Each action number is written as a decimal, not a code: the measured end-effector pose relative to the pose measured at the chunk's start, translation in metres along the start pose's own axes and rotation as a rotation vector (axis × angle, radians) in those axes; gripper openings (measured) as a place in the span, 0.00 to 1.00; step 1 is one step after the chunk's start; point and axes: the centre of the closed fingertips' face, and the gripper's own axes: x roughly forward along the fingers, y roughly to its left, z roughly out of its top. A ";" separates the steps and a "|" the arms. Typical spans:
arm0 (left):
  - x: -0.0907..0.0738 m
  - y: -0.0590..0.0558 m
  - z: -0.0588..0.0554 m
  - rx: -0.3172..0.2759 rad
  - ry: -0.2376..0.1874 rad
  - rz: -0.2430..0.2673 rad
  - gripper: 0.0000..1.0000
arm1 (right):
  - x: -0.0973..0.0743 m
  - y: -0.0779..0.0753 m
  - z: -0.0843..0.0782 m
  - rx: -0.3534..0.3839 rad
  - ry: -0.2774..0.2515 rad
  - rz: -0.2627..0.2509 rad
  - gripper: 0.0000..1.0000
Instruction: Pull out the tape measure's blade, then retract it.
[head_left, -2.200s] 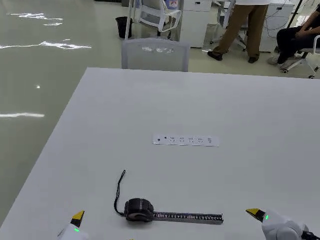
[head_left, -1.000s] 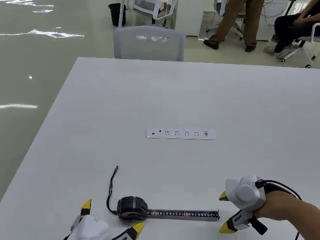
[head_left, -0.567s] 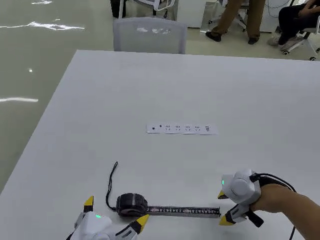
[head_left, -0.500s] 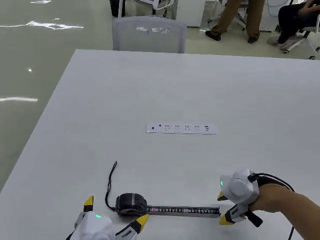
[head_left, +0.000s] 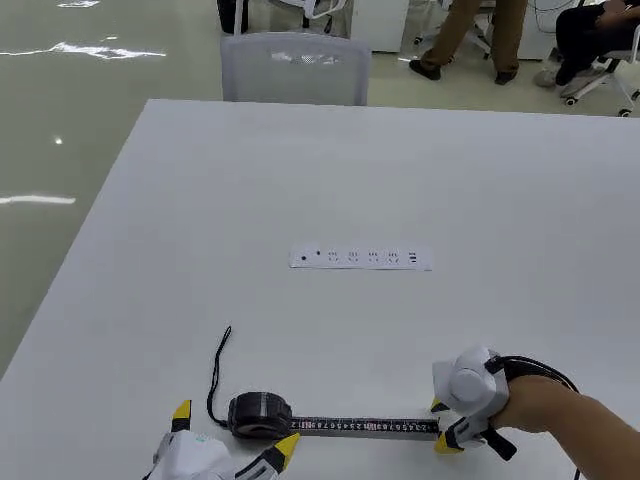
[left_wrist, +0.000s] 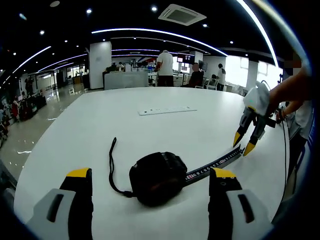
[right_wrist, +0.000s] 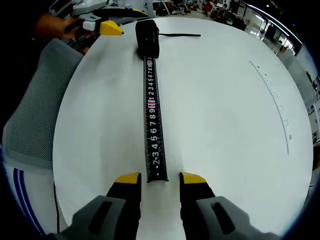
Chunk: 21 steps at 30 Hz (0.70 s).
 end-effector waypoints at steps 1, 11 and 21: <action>0.000 0.000 0.000 0.003 -0.002 0.001 0.95 | 0.000 0.000 0.000 -0.023 0.003 -0.007 0.28; 0.001 0.000 0.000 0.002 -0.005 0.005 0.95 | -0.002 0.005 0.002 -0.133 0.060 -0.027 0.15; 0.007 0.000 -0.002 -0.006 0.012 0.014 0.91 | 0.006 0.000 -0.001 -0.099 0.118 -0.027 0.15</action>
